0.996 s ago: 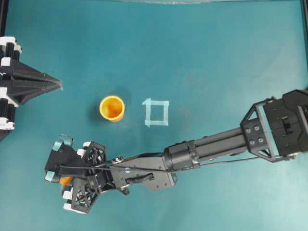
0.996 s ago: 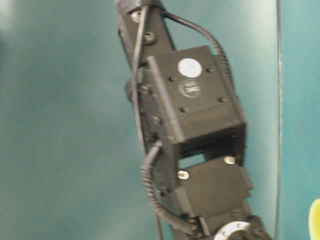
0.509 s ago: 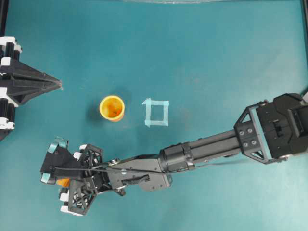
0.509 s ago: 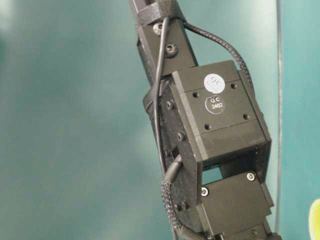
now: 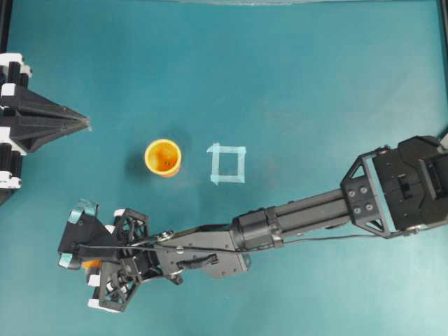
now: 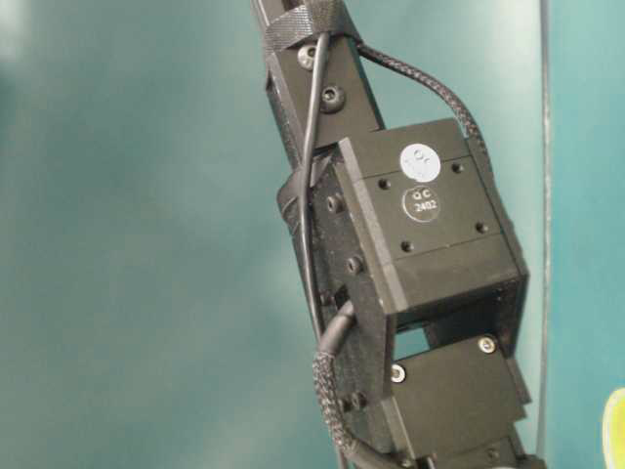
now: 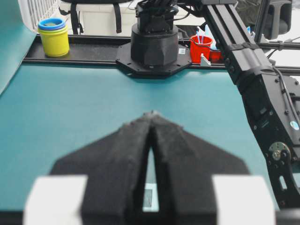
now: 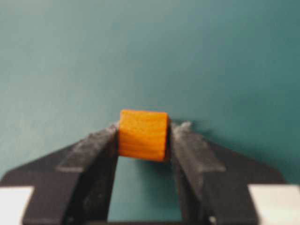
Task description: Move the block toward the cup with right arm.
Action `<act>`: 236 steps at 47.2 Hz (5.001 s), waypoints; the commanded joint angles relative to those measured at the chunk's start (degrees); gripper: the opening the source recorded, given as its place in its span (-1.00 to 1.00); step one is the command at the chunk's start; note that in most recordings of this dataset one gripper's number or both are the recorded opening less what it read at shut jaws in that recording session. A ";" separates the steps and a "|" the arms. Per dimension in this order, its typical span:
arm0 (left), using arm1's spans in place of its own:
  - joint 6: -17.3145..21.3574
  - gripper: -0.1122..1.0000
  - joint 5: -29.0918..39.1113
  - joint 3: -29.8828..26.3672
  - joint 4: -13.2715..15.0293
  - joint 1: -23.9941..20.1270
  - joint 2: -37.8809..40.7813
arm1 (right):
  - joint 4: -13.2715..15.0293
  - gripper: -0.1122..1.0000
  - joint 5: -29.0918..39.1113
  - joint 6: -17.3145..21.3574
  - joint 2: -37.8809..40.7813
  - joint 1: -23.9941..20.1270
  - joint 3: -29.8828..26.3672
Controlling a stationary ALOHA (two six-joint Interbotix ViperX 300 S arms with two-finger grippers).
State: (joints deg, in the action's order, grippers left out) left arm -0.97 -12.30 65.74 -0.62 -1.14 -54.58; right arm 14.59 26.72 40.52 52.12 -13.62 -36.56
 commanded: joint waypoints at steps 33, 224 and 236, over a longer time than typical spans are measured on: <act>-0.09 -0.78 -0.26 -1.58 -0.09 -0.09 0.09 | 6.50 -0.05 2.02 -0.88 -11.60 -0.18 -1.41; 0.00 -0.78 2.64 -1.93 -0.09 -0.09 -2.46 | 9.67 -0.06 -2.64 0.00 -39.64 12.30 38.58; 0.00 -0.78 2.64 -1.93 -0.09 -0.09 -2.46 | 9.76 -0.06 -2.55 0.00 -39.64 12.30 38.67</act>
State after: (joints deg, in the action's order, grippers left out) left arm -0.97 -8.96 65.65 -0.62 -1.14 -57.48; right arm 24.35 24.52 40.43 15.29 -1.49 2.72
